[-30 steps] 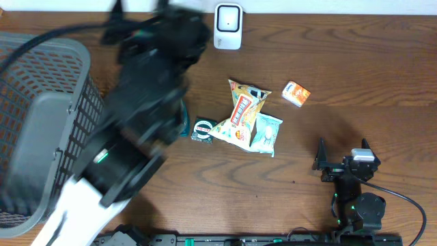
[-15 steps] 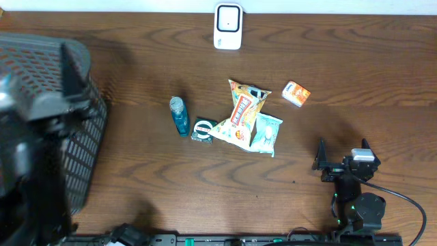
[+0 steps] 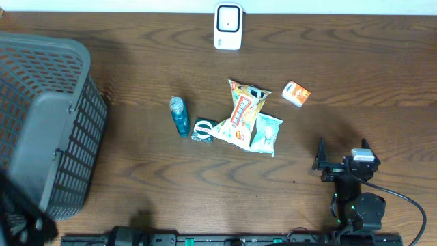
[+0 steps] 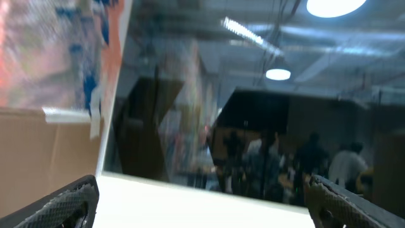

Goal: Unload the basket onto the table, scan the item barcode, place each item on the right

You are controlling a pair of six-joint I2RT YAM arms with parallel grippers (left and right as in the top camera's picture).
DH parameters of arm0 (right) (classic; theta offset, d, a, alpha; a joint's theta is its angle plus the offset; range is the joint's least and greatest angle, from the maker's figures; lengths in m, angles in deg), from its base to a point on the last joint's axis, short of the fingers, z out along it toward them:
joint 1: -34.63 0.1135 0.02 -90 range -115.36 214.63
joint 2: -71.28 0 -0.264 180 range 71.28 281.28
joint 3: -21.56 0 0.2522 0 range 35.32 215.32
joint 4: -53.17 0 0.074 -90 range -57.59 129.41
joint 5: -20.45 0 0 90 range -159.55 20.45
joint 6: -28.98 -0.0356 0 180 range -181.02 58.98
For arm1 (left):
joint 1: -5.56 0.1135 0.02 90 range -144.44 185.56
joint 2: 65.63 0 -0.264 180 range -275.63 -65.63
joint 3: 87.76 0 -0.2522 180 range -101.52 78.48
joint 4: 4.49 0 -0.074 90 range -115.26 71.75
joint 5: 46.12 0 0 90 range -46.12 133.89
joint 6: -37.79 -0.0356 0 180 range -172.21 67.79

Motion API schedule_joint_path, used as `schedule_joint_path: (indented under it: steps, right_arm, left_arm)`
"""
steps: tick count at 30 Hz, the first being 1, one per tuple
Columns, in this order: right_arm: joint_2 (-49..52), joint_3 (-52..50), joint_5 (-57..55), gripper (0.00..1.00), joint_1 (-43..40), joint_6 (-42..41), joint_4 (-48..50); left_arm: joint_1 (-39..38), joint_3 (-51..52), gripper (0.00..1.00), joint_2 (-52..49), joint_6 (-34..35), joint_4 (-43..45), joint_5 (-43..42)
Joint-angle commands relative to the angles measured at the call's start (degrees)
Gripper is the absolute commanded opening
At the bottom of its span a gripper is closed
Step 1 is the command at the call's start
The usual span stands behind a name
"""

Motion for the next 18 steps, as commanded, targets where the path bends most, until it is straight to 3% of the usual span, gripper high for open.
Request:
schedule_joint_path:
  steps: [1,18]
  right_arm:
    - [-0.26,-0.13,0.33,0.99,0.81,0.85,-0.11]
    - [-0.26,-0.13,0.33,0.99,0.81,0.85,-0.11]
  left_arm:
    - [2.99,0.57,1.00,5.51,1.20,0.02,-5.40]
    - [8.48,4.79,1.00,21.84,1.18,2.43,-5.49]
